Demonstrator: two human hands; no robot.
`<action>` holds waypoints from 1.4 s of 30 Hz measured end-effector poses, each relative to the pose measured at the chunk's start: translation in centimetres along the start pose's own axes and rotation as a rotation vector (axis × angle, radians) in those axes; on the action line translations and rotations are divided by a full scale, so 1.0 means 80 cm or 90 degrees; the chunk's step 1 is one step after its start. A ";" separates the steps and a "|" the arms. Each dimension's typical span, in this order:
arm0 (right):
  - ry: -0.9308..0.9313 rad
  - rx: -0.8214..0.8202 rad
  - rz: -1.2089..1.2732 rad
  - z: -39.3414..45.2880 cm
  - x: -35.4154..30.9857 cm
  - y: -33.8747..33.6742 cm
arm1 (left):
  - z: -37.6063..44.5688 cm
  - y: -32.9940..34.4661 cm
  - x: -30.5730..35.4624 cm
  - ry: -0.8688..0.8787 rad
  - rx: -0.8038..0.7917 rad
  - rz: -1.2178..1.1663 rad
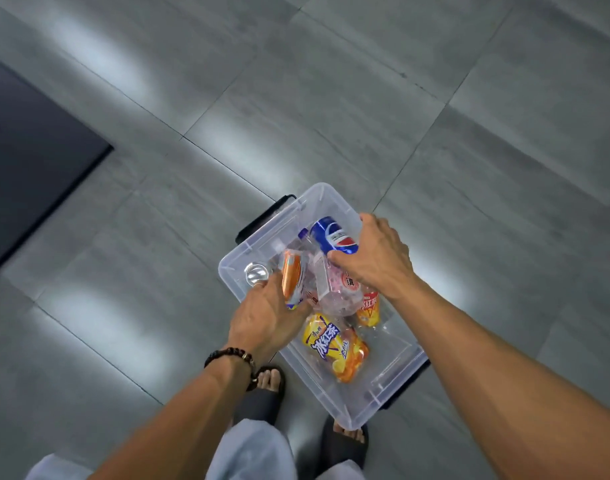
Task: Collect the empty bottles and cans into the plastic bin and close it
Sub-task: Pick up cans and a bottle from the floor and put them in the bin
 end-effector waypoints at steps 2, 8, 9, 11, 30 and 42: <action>0.002 -0.005 0.022 -0.013 0.003 -0.019 | -0.006 -0.010 0.014 0.027 -0.057 0.034; 0.038 0.014 0.121 -0.062 0.048 -0.118 | -0.004 -0.037 0.113 0.231 -0.138 0.125; 0.055 0.035 0.144 -0.072 0.062 -0.138 | -0.004 -0.037 0.135 0.263 -0.149 0.138; 0.106 0.080 0.194 -0.095 0.100 -0.174 | -0.010 -0.031 0.182 0.329 -0.175 0.173; 0.490 0.369 0.434 -0.562 0.504 -0.278 | -0.371 0.187 0.497 0.836 -0.507 0.372; 0.784 0.418 0.554 -0.982 0.658 -0.114 | -0.736 0.360 0.507 0.992 -0.783 0.521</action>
Point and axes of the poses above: each hand's wrist, its own z-axis towards the middle knuckle, its own y-axis out of the palm, x = y × z, the point moved 7 cm from there along z, towards the middle knuckle, and after that the axes turned 14 degrees about y, right-handed, at the moved point
